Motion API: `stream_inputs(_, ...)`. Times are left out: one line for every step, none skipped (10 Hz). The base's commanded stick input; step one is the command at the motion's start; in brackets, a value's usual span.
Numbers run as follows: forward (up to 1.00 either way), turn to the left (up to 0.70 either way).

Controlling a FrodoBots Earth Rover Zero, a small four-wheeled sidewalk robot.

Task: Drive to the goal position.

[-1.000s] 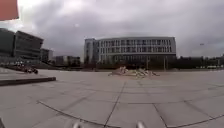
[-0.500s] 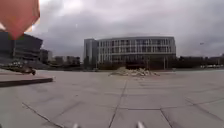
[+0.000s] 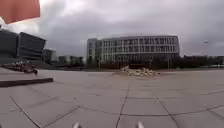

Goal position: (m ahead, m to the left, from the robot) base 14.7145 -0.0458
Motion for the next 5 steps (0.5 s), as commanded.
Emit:
stream_inputs(0.45,0.27)
stream_inputs(0.45,0.27)
stream_inputs(0.45,0.27)
stream_inputs(0.45,0.27)
stream_inputs(0.45,0.27)
